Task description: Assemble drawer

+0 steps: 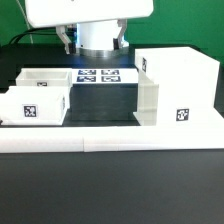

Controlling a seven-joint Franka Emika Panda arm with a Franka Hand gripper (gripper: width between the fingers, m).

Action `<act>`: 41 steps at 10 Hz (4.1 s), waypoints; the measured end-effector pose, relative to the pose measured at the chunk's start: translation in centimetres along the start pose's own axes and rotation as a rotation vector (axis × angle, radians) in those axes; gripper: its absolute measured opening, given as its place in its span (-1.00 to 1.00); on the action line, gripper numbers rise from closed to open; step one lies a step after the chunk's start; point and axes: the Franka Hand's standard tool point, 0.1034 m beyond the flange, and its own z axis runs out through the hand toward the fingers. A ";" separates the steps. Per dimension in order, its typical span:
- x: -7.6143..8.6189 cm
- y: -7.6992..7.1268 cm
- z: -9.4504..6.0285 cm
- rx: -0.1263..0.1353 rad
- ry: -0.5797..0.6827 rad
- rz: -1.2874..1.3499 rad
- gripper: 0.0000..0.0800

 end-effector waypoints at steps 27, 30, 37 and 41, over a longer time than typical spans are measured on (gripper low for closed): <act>-2.1 6.2 9.5 -0.100 -0.027 -0.102 0.62; -2.0 6.1 9.6 -0.100 -0.026 -0.103 0.38; -2.0 6.1 9.6 -0.100 -0.026 -0.103 -0.90; -2.0 5.9 8.6 -0.092 -0.024 -0.106 -0.90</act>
Offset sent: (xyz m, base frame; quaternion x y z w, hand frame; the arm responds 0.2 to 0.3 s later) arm -0.0085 -0.0168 -0.0275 0.0041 0.0138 -0.0108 0.9998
